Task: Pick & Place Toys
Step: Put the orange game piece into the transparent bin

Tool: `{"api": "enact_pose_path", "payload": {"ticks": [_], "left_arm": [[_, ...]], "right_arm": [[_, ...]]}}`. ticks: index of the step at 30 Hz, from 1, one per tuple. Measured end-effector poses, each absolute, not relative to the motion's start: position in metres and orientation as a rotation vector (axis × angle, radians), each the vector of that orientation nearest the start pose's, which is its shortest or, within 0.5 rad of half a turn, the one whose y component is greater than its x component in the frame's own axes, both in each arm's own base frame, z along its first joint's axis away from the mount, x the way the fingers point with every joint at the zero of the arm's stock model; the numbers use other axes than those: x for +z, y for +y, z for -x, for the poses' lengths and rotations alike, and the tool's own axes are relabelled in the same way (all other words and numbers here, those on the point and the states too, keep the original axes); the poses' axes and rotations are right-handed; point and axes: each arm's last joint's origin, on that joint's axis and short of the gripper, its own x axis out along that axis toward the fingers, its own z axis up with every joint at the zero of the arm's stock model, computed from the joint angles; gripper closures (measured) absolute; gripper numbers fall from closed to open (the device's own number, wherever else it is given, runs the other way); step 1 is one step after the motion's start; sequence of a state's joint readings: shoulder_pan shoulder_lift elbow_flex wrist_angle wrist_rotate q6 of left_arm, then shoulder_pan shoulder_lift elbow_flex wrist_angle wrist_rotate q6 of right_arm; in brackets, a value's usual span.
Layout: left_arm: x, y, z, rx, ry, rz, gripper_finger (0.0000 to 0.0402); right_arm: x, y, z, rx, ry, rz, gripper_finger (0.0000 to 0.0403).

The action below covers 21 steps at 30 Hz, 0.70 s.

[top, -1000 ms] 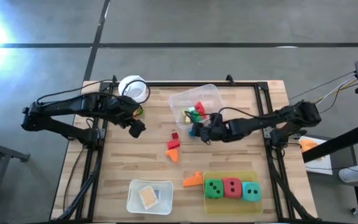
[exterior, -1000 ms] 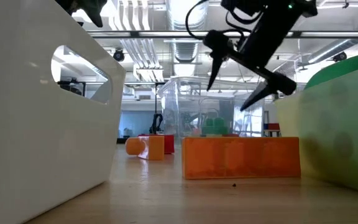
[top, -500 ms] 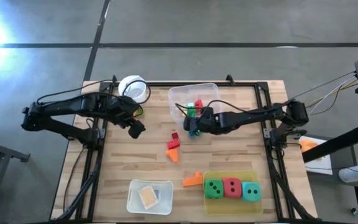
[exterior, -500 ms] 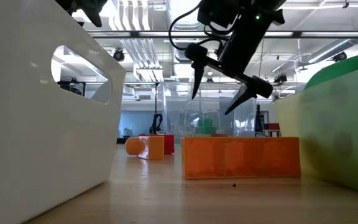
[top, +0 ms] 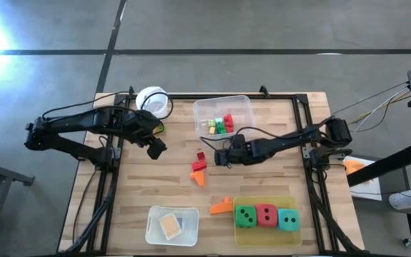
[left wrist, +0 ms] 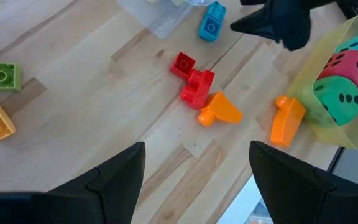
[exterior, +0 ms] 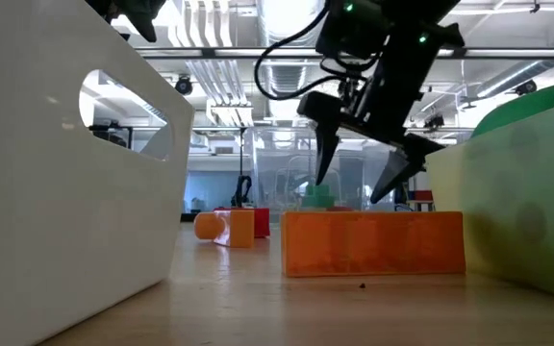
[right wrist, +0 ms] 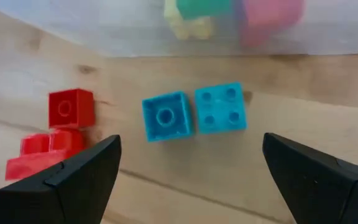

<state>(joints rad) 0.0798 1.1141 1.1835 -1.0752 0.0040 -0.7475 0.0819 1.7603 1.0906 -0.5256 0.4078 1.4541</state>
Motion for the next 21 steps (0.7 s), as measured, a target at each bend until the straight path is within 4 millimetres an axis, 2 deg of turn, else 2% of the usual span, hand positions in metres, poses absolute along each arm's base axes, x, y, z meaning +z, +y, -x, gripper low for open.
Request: {"api": "enact_pose_path", "payload": {"ticks": [7,21], "left_arm": [[0.335,0.015,-0.195,0.443,0.936,0.724,0.0110],[0.335,0.015,-0.195,0.437,0.938,0.714,0.0110]], "right_arm": [[0.158,0.014,-0.334,-1.124,0.735,-1.023,0.0019],[0.156,0.001,-0.327,-1.244,0.743,-1.097,0.0019]]}}
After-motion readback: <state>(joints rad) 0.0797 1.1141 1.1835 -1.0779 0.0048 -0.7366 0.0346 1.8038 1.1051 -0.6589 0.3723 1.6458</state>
